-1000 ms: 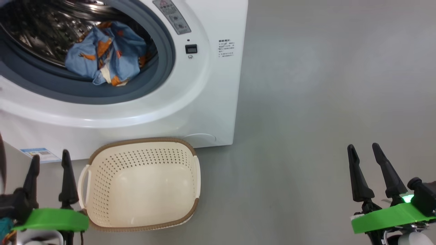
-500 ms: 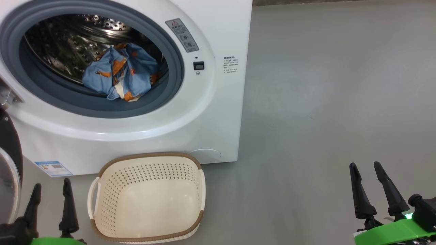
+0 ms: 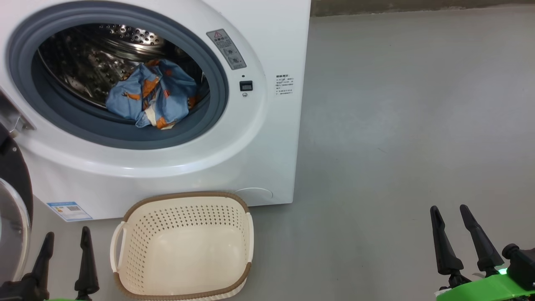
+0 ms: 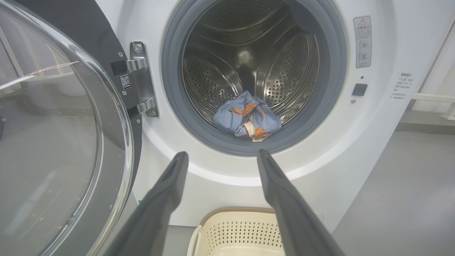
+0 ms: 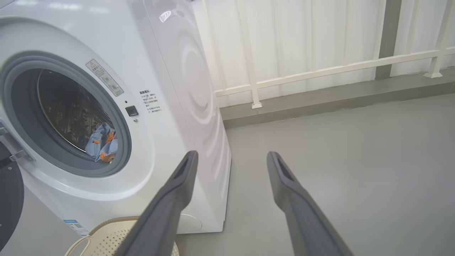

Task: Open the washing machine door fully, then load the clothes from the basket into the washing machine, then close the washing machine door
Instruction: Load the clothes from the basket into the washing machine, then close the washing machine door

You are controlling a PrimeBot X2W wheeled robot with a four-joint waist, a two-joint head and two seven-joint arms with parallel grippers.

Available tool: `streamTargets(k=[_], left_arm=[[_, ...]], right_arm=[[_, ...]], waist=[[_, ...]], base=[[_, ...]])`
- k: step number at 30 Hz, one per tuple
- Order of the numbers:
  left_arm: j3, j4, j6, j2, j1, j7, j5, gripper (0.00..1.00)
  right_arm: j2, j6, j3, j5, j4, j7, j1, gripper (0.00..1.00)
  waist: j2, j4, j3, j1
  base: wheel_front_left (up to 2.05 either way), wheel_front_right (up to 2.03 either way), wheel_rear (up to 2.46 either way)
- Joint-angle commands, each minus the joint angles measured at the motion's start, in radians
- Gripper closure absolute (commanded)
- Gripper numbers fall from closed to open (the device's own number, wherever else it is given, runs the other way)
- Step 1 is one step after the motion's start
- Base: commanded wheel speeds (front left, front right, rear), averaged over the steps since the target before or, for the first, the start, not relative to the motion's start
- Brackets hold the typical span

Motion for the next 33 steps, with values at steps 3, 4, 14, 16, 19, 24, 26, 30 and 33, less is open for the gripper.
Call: streamTargets(k=[3, 4, 14, 16, 19, 24, 26, 30, 33], left_arm=[[0.025, -0.028, 0.001, 0.026, -0.004, -0.006, -0.010, 0.00], [0.025, -0.029, 0.001, 0.026, -0.004, -0.006, -0.009, 0.00], [0.017, -0.033, 0.001, 0.026, 0.002, -0.006, -0.025, 0.00], [0.016, -0.032, 0.001, 0.026, 0.001, -0.006, -0.028, 0.00], [0.018, -0.030, 0.001, 0.026, 0.001, -0.006, -0.031, 0.00], [0.019, -0.031, 0.001, 0.027, 0.003, -0.006, -0.032, 0.00], [0.020, -0.031, 0.001, 0.026, 0.002, -0.006, -0.034, 0.00], [0.018, -0.037, 0.001, 0.027, 0.000, -0.006, -0.038, 0.00], [0.016, -0.038, 0.001, 0.028, 0.000, -0.006, -0.040, 0.00]], right_arm=[[-0.022, 0.006, 0.016, -0.001, -0.023, -0.008, -0.006, 0.00], [-0.023, 0.006, 0.016, 0.000, -0.022, -0.008, -0.006, 0.00], [-0.026, 0.006, 0.015, 0.000, -0.024, -0.008, 0.002, 0.00], [-0.027, 0.006, 0.016, 0.000, -0.025, -0.008, 0.002, 0.00], [-0.028, 0.006, 0.018, 0.000, -0.025, -0.008, 0.004, 0.00], [-0.029, 0.006, 0.017, 0.000, -0.025, -0.008, 0.006, 0.00], [-0.028, 0.006, 0.016, 0.000, -0.026, -0.008, 0.005, 0.00], [-0.029, 0.006, 0.014, 0.000, -0.027, -0.008, 0.003, 0.00], [-0.028, 0.006, 0.014, 0.000, -0.026, -0.008, 0.002, 0.00]], waist=[[0.0000, -0.001, -0.004, 0.0000], [0.0000, -0.002, -0.005, 0.0000], [0.0000, -0.001, -0.010, 0.0000], [0.0000, 0.001, -0.010, 0.0000], [0.0000, 0.002, -0.012, 0.0000], [0.0000, 0.006, -0.011, 0.0000], [0.0000, 0.007, -0.009, 0.0000], [0.0000, 0.010, -0.005, 0.0000], [0.0000, 0.012, -0.003, 0.0000]], base=[[0.00, 0.00, 0.00], [0.00, 0.00, 0.00], [-0.14, 0.14, 0.00], [-0.75, 0.75, 0.00], [-0.98, 0.98, 0.00], [-1.05, 1.05, 0.00], [-1.01, 1.01, 0.00], [-0.65, 0.65, 0.00], [-0.18, 0.18, 0.00]])
